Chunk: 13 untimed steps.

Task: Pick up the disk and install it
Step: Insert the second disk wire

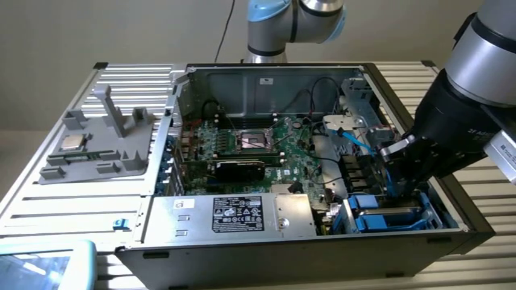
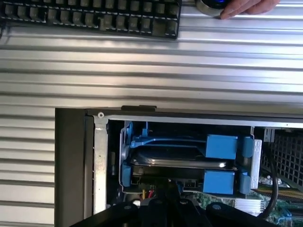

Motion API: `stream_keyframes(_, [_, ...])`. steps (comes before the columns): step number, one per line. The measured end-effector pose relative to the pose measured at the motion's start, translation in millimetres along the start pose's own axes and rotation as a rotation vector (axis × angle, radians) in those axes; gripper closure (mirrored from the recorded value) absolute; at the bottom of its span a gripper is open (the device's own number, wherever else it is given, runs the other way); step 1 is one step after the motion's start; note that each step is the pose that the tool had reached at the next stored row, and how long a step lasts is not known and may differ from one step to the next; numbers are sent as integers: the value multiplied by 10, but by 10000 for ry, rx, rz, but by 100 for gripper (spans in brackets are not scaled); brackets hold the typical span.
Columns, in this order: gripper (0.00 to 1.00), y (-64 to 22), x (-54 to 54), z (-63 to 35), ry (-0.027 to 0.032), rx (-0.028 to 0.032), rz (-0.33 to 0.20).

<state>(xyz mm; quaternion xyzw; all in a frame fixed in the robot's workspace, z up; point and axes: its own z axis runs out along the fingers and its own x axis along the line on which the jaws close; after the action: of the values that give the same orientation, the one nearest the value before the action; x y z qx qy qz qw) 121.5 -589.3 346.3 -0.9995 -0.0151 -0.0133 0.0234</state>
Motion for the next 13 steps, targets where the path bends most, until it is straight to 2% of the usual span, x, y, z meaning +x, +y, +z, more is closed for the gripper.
stream_keyframes(8, [89, -65, 44, -365, -2, -32, -2])
stream_keyframes(10, [89, -72, 48, -403, -2, -46, -1])
stream_keyframes(13, [89, -72, 51, -403, -4, -45, -1])
